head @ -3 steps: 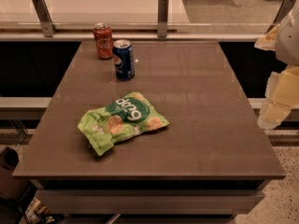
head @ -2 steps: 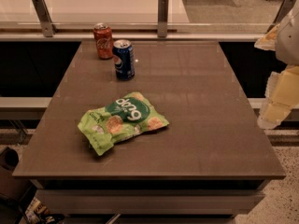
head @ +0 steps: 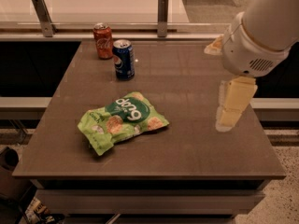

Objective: Pick green rice chip bag

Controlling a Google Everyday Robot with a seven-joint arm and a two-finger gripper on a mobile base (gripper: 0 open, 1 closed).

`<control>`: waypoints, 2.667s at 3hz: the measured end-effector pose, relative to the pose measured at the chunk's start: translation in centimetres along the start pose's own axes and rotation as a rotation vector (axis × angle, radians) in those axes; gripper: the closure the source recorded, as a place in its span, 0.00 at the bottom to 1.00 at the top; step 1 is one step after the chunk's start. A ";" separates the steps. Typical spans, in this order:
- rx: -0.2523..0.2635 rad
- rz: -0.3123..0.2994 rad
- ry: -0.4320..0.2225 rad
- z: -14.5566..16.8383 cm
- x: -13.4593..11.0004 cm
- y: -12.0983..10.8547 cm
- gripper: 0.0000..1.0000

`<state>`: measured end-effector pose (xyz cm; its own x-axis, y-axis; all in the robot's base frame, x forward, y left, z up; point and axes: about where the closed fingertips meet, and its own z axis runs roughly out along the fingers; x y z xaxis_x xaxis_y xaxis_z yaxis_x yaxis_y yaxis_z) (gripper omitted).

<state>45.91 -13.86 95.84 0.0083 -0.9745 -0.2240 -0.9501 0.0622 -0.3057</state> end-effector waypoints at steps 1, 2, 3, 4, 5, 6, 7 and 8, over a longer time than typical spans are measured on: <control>-0.053 -0.082 -0.032 3.8 -2.9 0.4 0.00; -0.110 -0.149 -0.071 8.3 -5.8 0.8 0.00; -0.149 -0.210 -0.105 11.4 -8.7 1.2 0.00; -0.180 -0.261 -0.145 13.1 -11.8 1.8 0.00; -0.206 -0.303 -0.188 13.7 -14.9 2.7 0.00; -0.222 -0.324 -0.226 14.1 -16.8 3.5 0.00; -0.198 -0.339 -0.256 15.3 -17.1 3.3 0.00; -0.177 -0.337 -0.290 17.1 -16.3 2.4 0.19</control>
Offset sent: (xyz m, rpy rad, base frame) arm 0.0310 0.1147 -0.1108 0.0406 0.1219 0.2779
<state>48.86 5.89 82.94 0.3878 -0.8325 -0.3957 -0.9178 -0.3091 -0.2492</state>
